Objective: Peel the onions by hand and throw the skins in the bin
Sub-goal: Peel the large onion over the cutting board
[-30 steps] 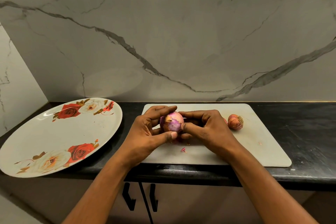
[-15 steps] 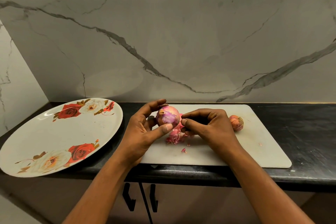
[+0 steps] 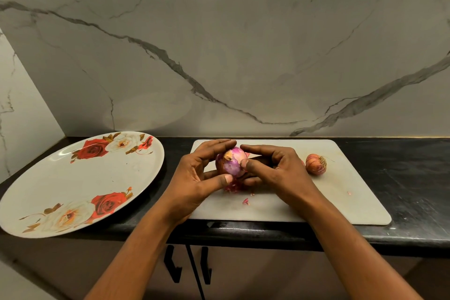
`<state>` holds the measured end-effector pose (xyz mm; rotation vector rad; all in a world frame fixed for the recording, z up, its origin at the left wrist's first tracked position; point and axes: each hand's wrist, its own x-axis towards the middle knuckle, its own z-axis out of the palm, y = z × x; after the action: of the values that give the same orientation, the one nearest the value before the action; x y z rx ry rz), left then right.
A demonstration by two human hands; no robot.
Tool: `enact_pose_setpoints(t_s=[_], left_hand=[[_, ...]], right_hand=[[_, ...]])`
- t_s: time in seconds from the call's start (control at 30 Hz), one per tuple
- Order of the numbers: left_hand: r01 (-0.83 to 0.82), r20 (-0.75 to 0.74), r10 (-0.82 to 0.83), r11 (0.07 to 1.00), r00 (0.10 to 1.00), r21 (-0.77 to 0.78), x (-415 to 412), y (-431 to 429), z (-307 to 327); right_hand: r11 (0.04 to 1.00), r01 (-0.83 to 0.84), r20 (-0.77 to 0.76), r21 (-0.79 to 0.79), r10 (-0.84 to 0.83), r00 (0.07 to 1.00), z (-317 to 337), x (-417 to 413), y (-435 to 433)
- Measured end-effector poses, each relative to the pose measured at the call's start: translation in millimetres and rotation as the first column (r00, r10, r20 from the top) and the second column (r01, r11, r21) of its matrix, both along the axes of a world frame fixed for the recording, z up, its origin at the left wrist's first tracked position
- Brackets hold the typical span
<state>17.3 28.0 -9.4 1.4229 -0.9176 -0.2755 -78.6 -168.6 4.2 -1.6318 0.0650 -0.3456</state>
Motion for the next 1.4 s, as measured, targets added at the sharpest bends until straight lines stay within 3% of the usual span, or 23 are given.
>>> enact_pose_setpoints(t_s=[0.37, 0.63, 1.03, 1.4], left_hand=[[-0.042, 0.149, 0.022, 0.99, 0.989, 0.136, -6.2, -0.6, 4.3], [-0.037, 0.105, 0.03, 0.997, 0.994, 0.061, -3.8, 0.6, 2.9], [-0.044, 0.168, 0.027, 0.994, 0.985, 0.1, -4.8, -1.7, 2.0], [-0.028, 0.093, 0.025, 0.999, 0.995, 0.031, -2.5, 0.9, 1.5]], right_hand=[[0.997, -0.003, -0.042, -0.076, 0.0, 0.999, -1.4, 1.0, -1.7], [0.996, -0.029, -0.008, -0.09, 0.028, 1.0, -1.5, -0.9, -2.0], [0.994, -0.045, -0.012, -0.1, 0.044, 0.999, -4.0, 1.7, -4.0], [0.993, -0.025, 0.008, -0.112, 0.026, 1.0, -2.4, -0.1, -3.1]])
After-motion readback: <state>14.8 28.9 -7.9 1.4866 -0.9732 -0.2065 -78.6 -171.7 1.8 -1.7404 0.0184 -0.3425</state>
